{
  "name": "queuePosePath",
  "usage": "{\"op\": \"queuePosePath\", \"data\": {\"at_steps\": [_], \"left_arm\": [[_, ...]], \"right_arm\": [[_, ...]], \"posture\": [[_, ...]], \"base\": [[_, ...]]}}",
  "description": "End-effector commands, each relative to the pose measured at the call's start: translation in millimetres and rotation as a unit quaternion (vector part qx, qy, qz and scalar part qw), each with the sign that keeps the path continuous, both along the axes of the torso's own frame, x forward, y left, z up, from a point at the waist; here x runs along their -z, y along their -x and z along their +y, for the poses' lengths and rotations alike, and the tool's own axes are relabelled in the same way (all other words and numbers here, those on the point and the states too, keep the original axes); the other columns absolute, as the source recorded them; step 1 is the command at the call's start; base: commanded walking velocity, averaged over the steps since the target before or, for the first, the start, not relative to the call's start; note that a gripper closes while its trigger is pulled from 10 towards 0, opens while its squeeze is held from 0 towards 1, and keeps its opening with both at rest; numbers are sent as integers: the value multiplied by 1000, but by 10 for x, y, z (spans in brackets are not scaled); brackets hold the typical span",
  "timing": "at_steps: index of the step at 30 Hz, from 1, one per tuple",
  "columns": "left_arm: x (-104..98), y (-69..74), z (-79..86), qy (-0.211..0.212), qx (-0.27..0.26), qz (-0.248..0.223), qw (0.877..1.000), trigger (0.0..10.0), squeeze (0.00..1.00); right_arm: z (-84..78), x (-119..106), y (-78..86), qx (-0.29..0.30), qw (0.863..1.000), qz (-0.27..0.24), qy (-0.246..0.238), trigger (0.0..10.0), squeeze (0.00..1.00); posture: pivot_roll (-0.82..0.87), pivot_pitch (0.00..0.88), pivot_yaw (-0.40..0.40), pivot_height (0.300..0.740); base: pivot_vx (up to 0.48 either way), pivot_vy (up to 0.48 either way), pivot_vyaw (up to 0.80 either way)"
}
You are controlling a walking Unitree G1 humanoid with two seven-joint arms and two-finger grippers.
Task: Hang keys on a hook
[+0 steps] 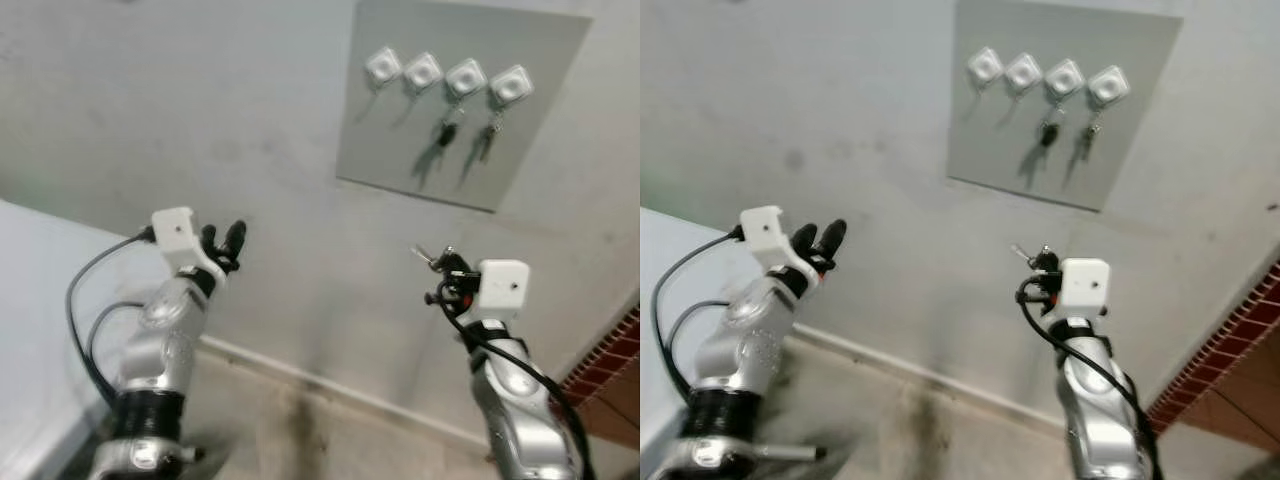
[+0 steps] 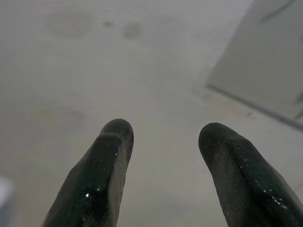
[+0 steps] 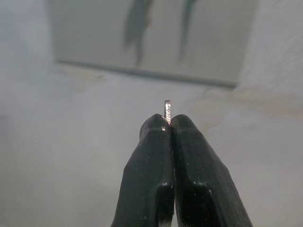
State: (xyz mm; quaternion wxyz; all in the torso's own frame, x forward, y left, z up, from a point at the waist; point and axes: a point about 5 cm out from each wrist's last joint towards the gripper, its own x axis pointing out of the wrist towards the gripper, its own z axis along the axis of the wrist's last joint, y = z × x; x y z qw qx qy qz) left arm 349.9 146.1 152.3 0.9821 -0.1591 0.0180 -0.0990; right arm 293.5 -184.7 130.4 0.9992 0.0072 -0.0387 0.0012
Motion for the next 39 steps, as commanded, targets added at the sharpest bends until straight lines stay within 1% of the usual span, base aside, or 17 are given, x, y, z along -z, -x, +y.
{"op": "queuePosePath", "data": {"at_steps": [1, 8, 9, 12, 18, 21, 22, 23, 27, 28, 29, 30, 33, 34, 36, 37, 39], "left_arm": [[-63, -8, 127, -9, -18, -10, 1000, 10000, 0], [-65, -8, 139, -8, -22, -11, 1000, 10000, 0], [-51, -12, 142, -9, -28, -4, 1000, 10000, 0], [-52, -13, 132, -3, -28, -5, 1000, 10000, 0], [-64, -23, 114, -13, -29, -5, 999, 10000, 0], [-111, -37, 63, -16, -22, -11, 1000, 10000, 0], [-136, -36, 16, -34, -8, -18, 999, 10000, 0], [-136, -36, 16, -34, -8, -18, 999, 10000, 0], [-200, -20, -92, -46, 20, -34, 998, 10000, 0], [-228, -11, -152, -57, 37, -41, 997, 10000, 0], [-228, -11, -152, -57, 37, -41, 997, 10000, 0], [-258, -3, -205, -69, 51, -51, 995, 10000, 0], [-307, 5, -299, -87, 75, -67, 991, 10000, 0], [-307, 5, -299, -87, 75, -67, 991, 10000, 0], [-363, 0, -381, -85, 95, -76, 989, 10000, 0], [-363, 0, -381, -85, 95, -76, 989, 10000, 0], [-406, -6, -439, -87, 106, -81, 987, 10000, 0]], "right_arm": [[83, -76, -28, -12, 1000, -15, -6, 10000, 0], [80, -73, -35, -12, 1000, -14, -5, 10000, 0], [79, -71, -32, -13, 1000, -14, -5, 10000, 0], [78, -67, -32, -14, 1000, -12, -5, 10000, 0], [78, -68, -38, -17, 1000, -9, -7, 10000, 0], [108, -82, -51, -38, 999, -7, -12, 10000, 0], [124, -93, -54, -48, 999, -7, -14, 10000, 0], [124, -93, -54, -48, 999, -7, -14, 10000, 0], [181, -142, -60, -81, 996, -17, -13, 10000, 0], [206, -169, -69, -98, 995, -21, -10, 10000, 0], [206, -169, -69, -98, 995, -21, -10, 10000, 0], [232, -213, -76, -117, 993, -33, -6, 10000, 0], [251, -269, -120, -127, 991, -42, 0, 10000, 0], [251, -269, -120, -127, 991, -42, 0, 10000, 0], [290, -336, -179, -142, 989, -51, 0, 10000, 0], [290, -336, -179, -142, 989, -51, 0, 10000, 0], [325, -408, -244, -152, 986, -62, 4, 10000, 0]], "posture": [[6, 0, -26, 740], [6, 0, -26, 740], [6, 0, -26, 740], [5, 0, -26, 740], [4, 0, -27, 740], [4, 0, -29, 740], [4, 0, -29, 740], [4, 0, -29, 740], [4, 0, -30, 740], [3, 0, -29, 740], [3, 0, -29, 740], [3, 0, -30, 740], [6, 0, -31, 740], [6, 0, -31, 740], [7, 0, -31, 740], [7, 0, -31, 740], [6, 0, -30, 740]], "base": [[401, 0, 0], [396, 0, 0], [259, 0, 0], [0, 0, 0], [0, 0, 0], [0, 0, 0], [0, 0, 0], [0, 0, 0], [0, 0, 0], [0, 0, 0], [0, 0, 0], [0, 0, 0], [0, 0, 0], [0, 0, 0], [0, 0, 0], [0, 0, 0], [0, 0, 0]]}}
